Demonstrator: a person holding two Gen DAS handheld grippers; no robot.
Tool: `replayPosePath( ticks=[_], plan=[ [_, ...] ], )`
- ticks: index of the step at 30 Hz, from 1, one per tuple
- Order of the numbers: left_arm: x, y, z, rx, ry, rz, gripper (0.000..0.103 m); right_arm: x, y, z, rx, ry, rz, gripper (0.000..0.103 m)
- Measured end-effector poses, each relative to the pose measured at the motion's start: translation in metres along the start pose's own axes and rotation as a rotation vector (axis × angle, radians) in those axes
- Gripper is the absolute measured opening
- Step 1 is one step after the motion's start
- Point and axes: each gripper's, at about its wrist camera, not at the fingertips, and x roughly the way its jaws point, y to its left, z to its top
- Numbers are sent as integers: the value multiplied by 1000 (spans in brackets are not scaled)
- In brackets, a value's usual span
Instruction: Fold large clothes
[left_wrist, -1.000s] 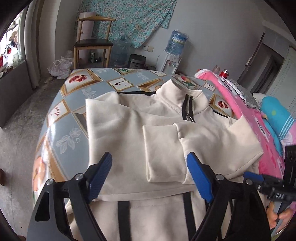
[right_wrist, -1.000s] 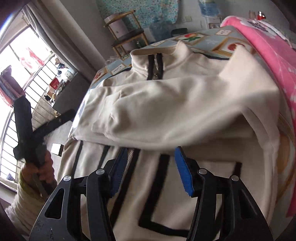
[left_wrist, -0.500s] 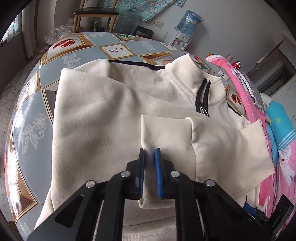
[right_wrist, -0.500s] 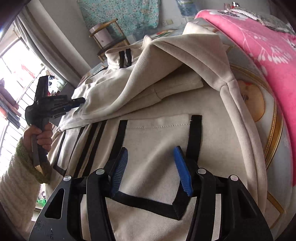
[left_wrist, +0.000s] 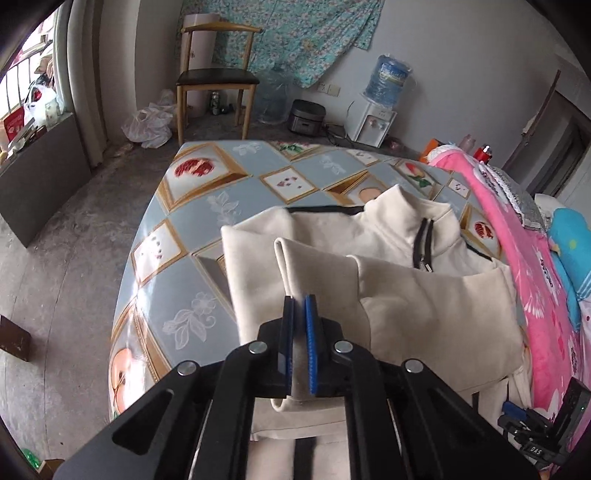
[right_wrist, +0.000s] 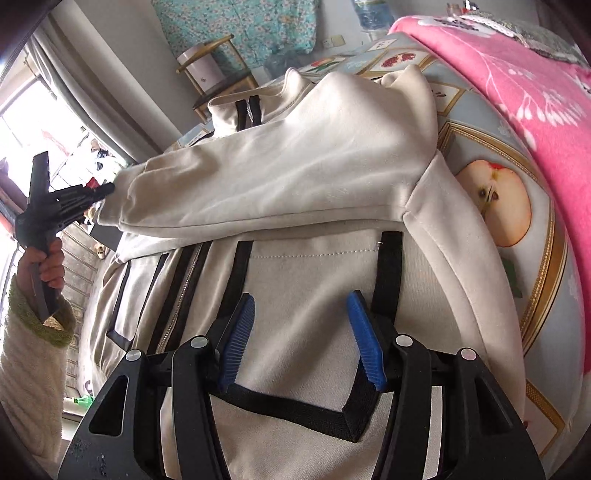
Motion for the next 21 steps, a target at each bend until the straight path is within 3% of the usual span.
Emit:
replayPosePath(
  ticks=[5, 7, 9, 12, 17, 21],
  plan=[
    [22, 21, -23, -37, 57, 23, 6, -11, 5, 5, -19, 26, -61, 53],
    [26, 21, -27, -25, 57, 31, 6, -29, 2, 13, -9, 8, -29, 55],
    [28, 19, -28, -8, 53, 39, 6, -48, -1, 30, -7, -17, -27, 60],
    [30, 17, -28, 19, 49, 52, 6, -62, -12, 68, -2, -58, -93, 64],
    [34, 14, -31, 46, 40, 71, 6, -22, -52, 142, 78, -27, -161, 64],
    [33, 15, -32, 36, 32, 70, 6, 26, -77, 184, 99, 1, -240, 50]
  ],
)
